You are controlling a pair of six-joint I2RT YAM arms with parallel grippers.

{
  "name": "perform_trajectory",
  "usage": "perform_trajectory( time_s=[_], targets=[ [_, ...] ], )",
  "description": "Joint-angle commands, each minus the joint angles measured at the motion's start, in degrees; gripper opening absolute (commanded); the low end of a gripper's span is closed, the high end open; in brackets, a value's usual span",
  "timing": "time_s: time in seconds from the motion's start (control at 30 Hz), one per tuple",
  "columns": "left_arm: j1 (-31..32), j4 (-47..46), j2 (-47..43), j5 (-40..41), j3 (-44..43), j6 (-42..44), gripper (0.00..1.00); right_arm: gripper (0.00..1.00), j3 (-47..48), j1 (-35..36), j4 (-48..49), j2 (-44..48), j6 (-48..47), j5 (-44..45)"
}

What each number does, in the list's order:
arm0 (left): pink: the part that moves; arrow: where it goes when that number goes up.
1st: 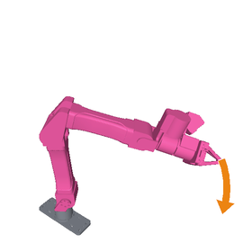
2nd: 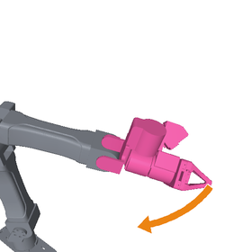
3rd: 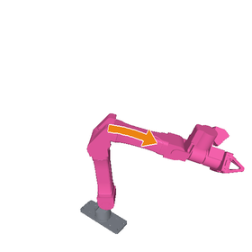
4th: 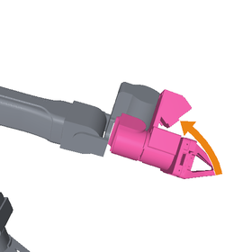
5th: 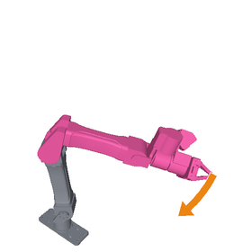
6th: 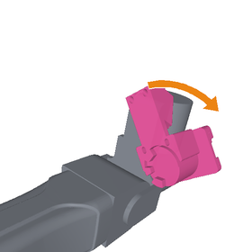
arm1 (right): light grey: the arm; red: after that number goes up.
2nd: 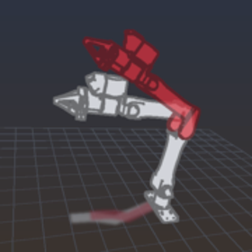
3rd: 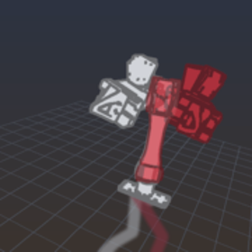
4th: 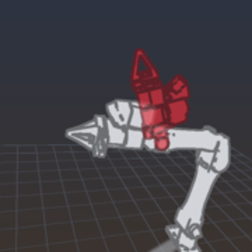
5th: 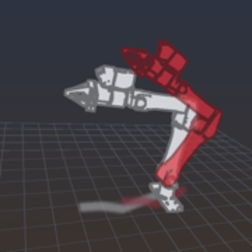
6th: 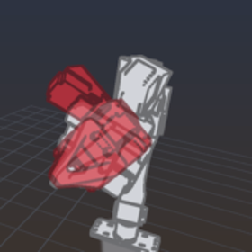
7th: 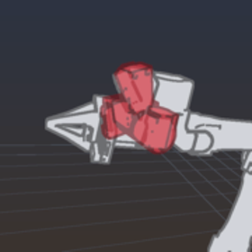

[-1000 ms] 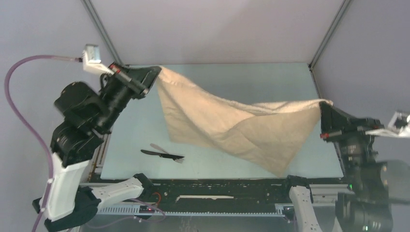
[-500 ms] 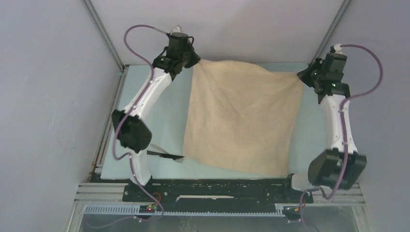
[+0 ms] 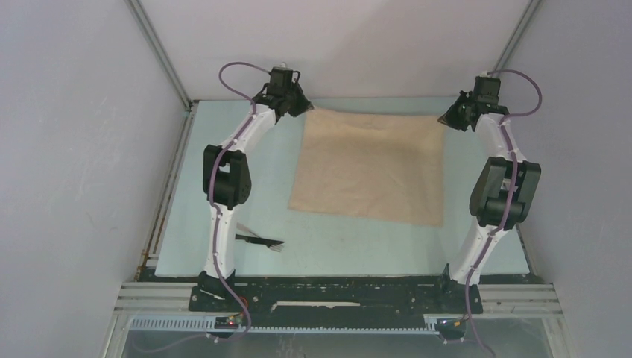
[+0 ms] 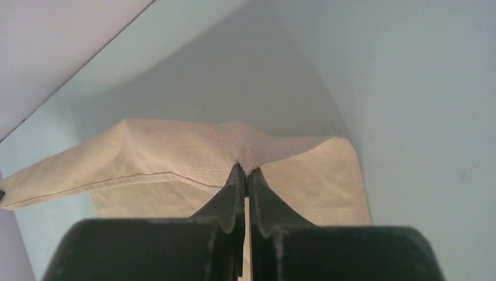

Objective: Fold the napkin into a case and place the utensils inside
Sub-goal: Flatten the napkin at the center of the board, then fold and flatten the napkin at the center of the board.

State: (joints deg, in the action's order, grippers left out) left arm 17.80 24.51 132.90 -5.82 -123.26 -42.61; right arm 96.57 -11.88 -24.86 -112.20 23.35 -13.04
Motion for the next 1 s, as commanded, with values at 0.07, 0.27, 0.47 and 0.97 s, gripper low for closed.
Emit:
perform_trajectory(
  time_s=[0.07,0.27,0.47,0.97],
  targets=[
    [-0.4,0.8,-8.4,-4.1,5.0,-0.5,0.0,0.0,-0.7,-0.8,-9.6,7.2,0.3,-1.2],
    [0.0,4.5,-23.8,-7.2,31.9,-3.6,0.0,0.0,-21.9,-1.1,-14.6,20.6,7.0,0.0],
    [2.6,5.0,-34.5,-9.2,51.5,0.4,0.0,0.0,-39.4,-0.9,-15.5,33.9,7.3,6.2],
    [5.3,-0.1,-37.5,-8.1,65.4,1.2,0.0,0.0,-53.7,-3.7,-12.9,38.9,6.3,8.6]
  ],
)
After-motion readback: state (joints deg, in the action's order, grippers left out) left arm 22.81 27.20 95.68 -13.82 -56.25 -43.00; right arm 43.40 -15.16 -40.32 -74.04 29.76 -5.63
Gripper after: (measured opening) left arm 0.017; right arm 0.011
